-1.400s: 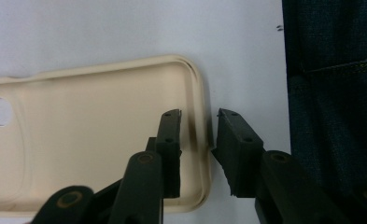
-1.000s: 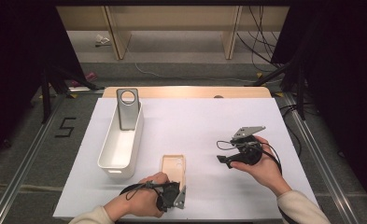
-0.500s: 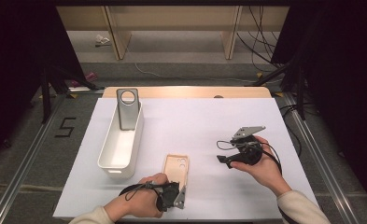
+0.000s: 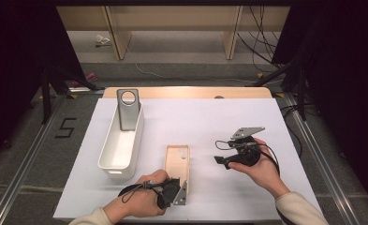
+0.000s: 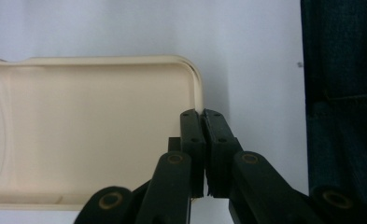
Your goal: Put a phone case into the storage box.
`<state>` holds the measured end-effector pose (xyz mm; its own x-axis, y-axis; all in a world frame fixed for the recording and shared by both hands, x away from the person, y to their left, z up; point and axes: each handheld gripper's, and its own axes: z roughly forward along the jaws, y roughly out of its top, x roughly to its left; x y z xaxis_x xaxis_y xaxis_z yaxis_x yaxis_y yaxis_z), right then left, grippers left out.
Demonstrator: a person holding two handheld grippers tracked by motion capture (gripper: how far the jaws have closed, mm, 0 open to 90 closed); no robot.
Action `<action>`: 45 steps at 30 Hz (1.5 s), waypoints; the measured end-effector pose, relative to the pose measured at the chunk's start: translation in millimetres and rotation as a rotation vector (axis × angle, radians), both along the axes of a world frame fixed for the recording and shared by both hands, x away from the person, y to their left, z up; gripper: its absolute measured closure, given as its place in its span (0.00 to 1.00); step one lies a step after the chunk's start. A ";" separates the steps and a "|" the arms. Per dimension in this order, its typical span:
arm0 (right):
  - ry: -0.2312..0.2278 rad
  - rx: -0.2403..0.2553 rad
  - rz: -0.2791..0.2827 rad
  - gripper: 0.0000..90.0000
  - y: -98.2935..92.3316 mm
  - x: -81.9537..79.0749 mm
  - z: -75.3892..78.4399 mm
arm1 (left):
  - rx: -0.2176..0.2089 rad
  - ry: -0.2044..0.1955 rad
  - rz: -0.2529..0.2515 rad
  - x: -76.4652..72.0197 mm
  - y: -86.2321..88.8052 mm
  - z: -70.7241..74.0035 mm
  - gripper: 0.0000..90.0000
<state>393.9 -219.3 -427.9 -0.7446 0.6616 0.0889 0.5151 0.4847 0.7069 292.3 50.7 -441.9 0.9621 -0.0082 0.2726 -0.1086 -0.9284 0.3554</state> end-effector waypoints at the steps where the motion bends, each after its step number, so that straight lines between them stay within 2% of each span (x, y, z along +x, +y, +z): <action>1: 0.002 0.010 -0.001 0.19 1.6 -0.3 0.2 | -0.015 -0.017 0.003 -0.1 -0.5 1.2 0.97; 6: 0.019 0.067 0.002 0.20 11.1 -1.0 1.7 | -0.091 -0.091 0.053 1.5 -2.4 4.0 0.97; 9: 0.033 0.108 0.003 0.20 18.8 -1.3 3.3 | -0.113 -0.124 0.075 2.4 -2.7 3.1 0.97; 12: 0.033 0.134 0.001 0.20 26.1 -1.2 5.0 | -0.120 -0.131 0.082 3.4 -2.6 2.7 0.97; 18: 0.063 0.187 0.003 0.23 38.0 1.5 5.8 | -0.109 -0.143 0.070 3.1 -4.8 1.1 0.97; 23: 0.078 0.211 0.012 0.27 47.4 5.7 5.3 | -0.106 -0.147 0.060 1.3 -8.4 0.1 0.97; 33: 0.097 0.200 0.027 0.36 71.1 18.5 4.0 | -0.091 -0.153 0.040 -0.1 -10.5 -0.7 0.97; 45: 0.115 0.220 0.043 0.62 75.7 24.6 1.3 | -0.078 -0.150 0.022 -0.9 -12.3 -2.5 0.97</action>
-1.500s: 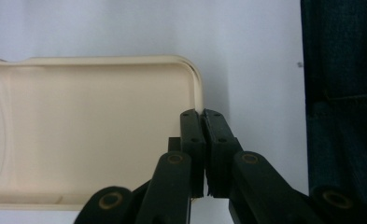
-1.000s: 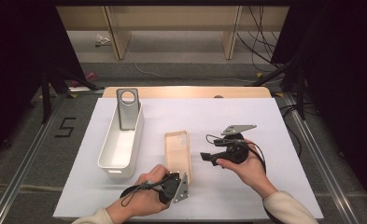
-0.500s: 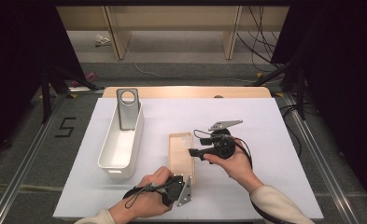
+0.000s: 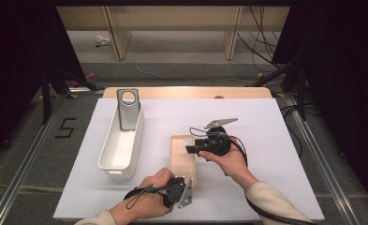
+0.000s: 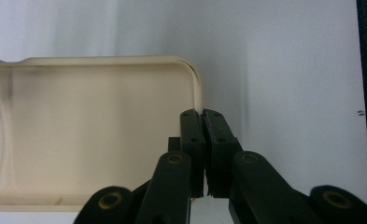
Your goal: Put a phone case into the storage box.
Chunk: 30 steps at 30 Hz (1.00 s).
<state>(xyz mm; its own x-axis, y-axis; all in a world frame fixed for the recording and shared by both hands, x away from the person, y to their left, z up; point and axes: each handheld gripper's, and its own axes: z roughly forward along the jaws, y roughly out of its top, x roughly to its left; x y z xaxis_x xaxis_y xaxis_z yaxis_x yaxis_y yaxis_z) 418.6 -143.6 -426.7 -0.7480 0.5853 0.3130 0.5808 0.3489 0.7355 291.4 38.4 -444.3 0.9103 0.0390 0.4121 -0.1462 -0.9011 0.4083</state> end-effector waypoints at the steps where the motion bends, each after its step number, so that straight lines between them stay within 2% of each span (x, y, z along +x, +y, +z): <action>1: 0.003 0.002 0.001 0.64 -0.1 0.2 0.2 | 0.001 -0.001 -0.003 0.0 -0.1 0.1 0.97; 5: 0.007 0.016 0.004 0.74 -1.2 0.0 0.8 | -0.004 0.006 -0.003 0.3 -0.2 -0.9 0.97; 11: 0.033 0.063 0.010 0.80 -3.5 -1.0 4.8 | -0.004 -0.002 -0.003 0.9 -0.4 -1.5 0.97; 17: 0.061 0.121 -0.007 0.87 -5.5 -4.1 10.2 | -0.008 -0.012 0.004 2.5 0.3 -1.5 0.97; 30: 0.092 0.171 -0.016 0.92 -7.0 -8.4 18.3 | -0.023 -0.015 0.017 6.1 2.6 -2.6 0.97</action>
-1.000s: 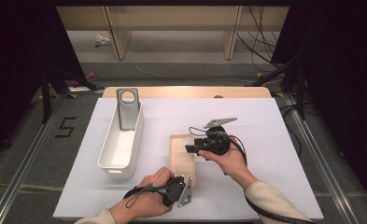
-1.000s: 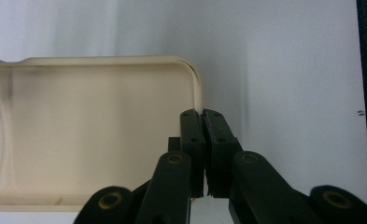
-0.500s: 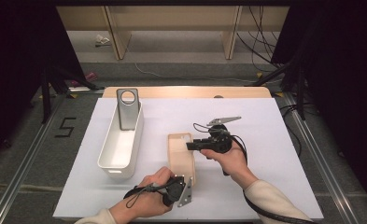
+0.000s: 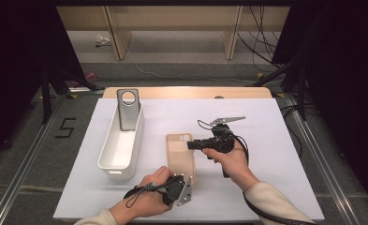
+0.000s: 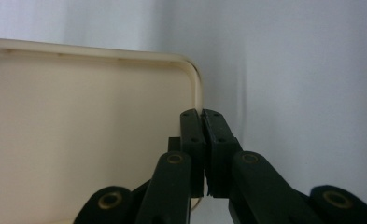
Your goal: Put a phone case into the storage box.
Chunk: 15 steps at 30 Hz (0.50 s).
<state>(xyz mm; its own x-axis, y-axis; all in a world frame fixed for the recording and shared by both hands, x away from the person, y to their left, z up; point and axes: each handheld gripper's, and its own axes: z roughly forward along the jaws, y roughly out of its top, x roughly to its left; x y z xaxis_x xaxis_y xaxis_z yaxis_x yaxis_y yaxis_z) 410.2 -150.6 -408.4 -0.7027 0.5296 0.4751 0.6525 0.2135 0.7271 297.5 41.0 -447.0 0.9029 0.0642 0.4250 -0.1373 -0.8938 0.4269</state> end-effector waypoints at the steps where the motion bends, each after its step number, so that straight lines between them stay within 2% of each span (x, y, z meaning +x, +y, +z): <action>1: -0.002 0.003 -0.001 0.92 -0.3 -0.1 0.3 | -0.001 -0.001 0.000 0.3 0.2 0.2 0.97; 3: 0.001 0.011 -0.005 0.92 -0.8 -0.8 1.5 | -0.009 -0.003 0.005 1.0 0.9 0.5 0.97; 7: -0.008 0.024 -0.017 0.92 -2.9 -2.0 5.1 | -0.061 0.014 0.040 2.4 3.3 3.8 0.95; 11: -0.031 0.025 -0.032 0.92 -7.1 -1.8 9.4 | -0.118 0.022 0.064 5.2 9.0 12.6 0.87; 12: -0.035 0.030 -0.038 0.92 -8.7 -1.4 10.1 | -0.148 0.029 0.077 5.8 11.0 14.3 0.83; 13: -0.035 0.032 -0.044 0.92 -10.4 -1.2 10.8 | -0.210 0.051 0.093 6.3 12.8 14.6 0.79; 15: -0.044 0.033 -0.054 0.92 -13.3 -0.9 12.1 | -0.282 0.081 0.113 7.3 15.5 16.0 0.71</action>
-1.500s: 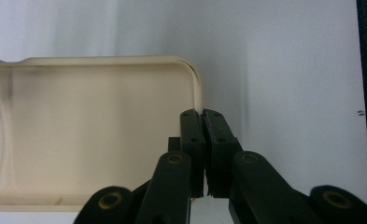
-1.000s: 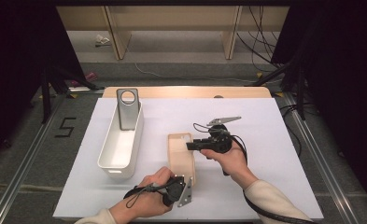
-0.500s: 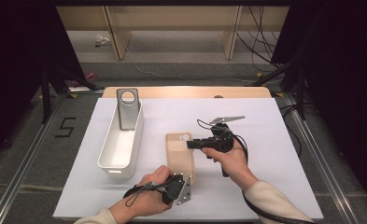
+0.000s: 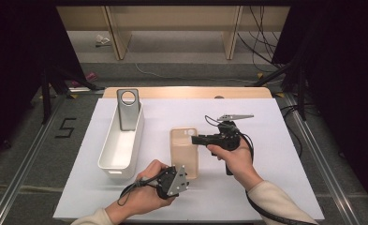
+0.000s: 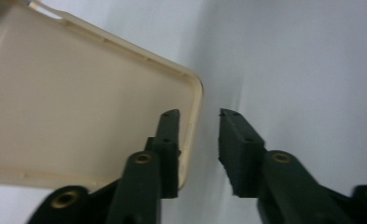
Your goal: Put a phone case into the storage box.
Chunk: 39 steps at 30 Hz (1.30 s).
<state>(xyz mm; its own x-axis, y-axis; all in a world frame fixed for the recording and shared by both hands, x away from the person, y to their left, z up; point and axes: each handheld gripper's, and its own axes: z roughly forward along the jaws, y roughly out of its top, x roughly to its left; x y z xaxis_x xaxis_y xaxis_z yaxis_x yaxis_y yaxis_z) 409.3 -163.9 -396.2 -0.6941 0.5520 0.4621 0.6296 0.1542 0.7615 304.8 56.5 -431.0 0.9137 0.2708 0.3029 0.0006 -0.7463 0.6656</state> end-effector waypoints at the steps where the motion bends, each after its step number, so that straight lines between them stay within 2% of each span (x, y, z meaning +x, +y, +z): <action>1: -0.003 -0.001 -0.003 0.92 -1.5 0.2 0.8 | -0.034 0.011 0.009 0.8 1.6 1.0 0.67; 3: -0.009 -0.003 -0.015 0.92 -3.7 0.4 1.8 | -0.085 0.023 0.022 3.0 4.5 2.3 0.60; 6: -0.024 -0.007 -0.026 0.92 -6.4 0.4 3.4 | -0.135 0.021 0.057 7.1 9.0 3.1 0.51; 12: -0.040 -0.012 -0.043 0.92 -11.6 0.7 3.1 | -0.182 0.007 0.130 12.2 15.4 5.4 0.44; 16: -0.050 -0.016 -0.052 0.92 -14.7 0.7 3.0 | -0.208 -0.004 0.162 14.6 18.7 6.2 0.43; 22: -0.069 -0.018 -0.068 0.92 -20.6 -0.3 3.3 | -0.266 0.001 0.212 18.9 24.6 9.6 0.44; 26: -0.080 -0.016 -0.076 0.92 -26.6 -1.8 3.3 | -0.304 0.016 0.242 22.3 28.9 11.2 0.44; 30: -0.100 -0.017 -0.083 0.92 -31.1 -2.8 3.2 | -0.364 0.052 0.251 25.1 31.5 12.9 0.44; 39: -0.101 -0.020 -0.087 0.92 -34.0 -5.0 2.2 | -0.403 0.061 0.298 31.5 31.8 20.4 0.47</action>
